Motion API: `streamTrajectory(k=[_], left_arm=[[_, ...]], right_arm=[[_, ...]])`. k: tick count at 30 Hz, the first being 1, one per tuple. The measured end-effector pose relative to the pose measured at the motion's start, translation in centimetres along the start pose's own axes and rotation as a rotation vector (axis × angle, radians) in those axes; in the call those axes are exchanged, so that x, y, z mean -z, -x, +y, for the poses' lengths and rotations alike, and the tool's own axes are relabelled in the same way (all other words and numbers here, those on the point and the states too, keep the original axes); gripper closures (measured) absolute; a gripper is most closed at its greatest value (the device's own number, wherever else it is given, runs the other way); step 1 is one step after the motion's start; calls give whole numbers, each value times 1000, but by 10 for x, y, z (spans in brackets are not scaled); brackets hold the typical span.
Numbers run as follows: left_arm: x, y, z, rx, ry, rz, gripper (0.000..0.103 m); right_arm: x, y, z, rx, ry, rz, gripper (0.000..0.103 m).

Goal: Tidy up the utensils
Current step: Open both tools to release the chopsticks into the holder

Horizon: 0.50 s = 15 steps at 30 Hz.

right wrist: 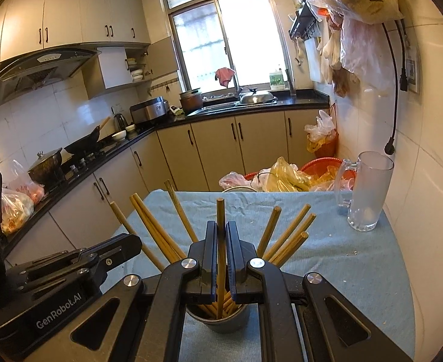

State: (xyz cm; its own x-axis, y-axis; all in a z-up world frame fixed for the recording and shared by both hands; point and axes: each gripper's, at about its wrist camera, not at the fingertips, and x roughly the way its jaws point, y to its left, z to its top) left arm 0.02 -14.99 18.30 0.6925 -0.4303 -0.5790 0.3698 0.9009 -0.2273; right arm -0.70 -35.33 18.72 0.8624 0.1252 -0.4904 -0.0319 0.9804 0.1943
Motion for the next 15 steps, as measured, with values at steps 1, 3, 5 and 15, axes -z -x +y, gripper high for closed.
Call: streamTrajectory(k=[1, 3, 5, 15], left_arm=[[1, 1, 0, -2, -2, -1, 98], [2, 4, 1, -6, -2, -2, 97], [3, 6, 2, -8, 3, 0, 95], [13, 25, 14, -30, 39, -9, 73]], right_arm=[[0, 0, 0, -3, 1, 0, 96], [0, 2, 1, -12, 0, 2, 94], [-1, 4, 1, -20, -7, -1, 82], [1, 26, 12, -16, 21, -47, 58]])
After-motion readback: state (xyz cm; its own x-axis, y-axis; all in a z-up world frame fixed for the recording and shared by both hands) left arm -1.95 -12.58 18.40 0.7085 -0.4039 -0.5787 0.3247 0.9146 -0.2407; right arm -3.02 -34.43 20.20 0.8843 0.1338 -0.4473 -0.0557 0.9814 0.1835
